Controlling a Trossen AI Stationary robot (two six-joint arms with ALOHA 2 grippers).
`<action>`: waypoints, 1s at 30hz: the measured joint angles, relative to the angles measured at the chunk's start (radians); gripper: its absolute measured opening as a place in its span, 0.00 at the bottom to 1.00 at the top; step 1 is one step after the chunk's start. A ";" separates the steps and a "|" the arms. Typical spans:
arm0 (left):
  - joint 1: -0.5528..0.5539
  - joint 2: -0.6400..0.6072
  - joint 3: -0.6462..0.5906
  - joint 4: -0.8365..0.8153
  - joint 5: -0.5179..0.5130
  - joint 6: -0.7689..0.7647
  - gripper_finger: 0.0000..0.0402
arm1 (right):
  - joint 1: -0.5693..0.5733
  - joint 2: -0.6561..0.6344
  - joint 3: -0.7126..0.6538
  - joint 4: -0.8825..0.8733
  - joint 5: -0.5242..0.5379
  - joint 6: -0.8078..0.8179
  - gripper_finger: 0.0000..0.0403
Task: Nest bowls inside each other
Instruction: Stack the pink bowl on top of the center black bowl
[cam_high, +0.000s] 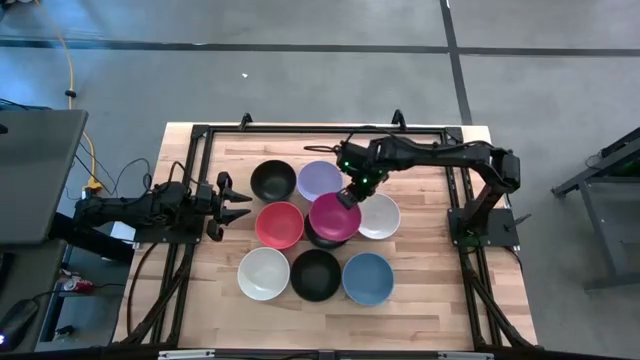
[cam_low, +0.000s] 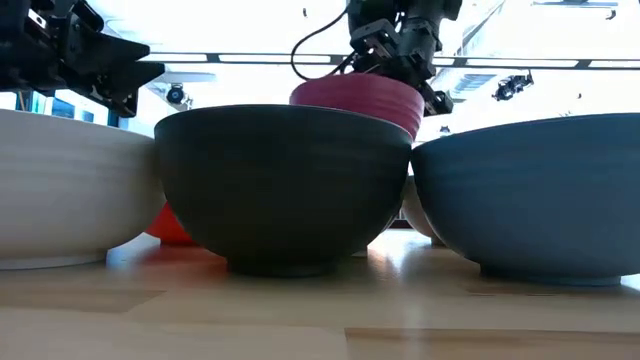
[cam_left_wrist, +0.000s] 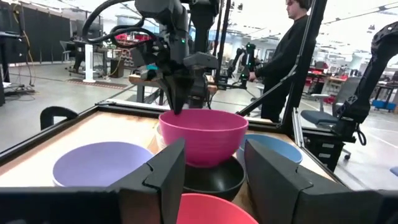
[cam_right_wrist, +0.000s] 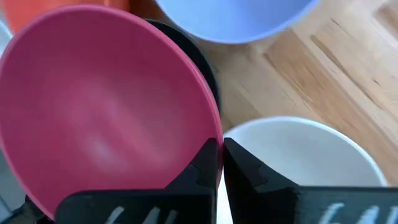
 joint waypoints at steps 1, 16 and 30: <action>0.000 0.000 0.000 0.000 0.000 -0.001 0.38 | 0.005 0.000 -0.008 0.024 0.000 0.000 0.00; 0.000 0.000 0.000 0.001 0.000 -0.011 0.38 | 0.050 0.089 -0.040 0.101 -0.001 0.027 0.00; 0.000 0.000 0.000 0.000 0.000 -0.010 0.38 | 0.055 0.104 -0.032 0.127 0.015 0.026 0.00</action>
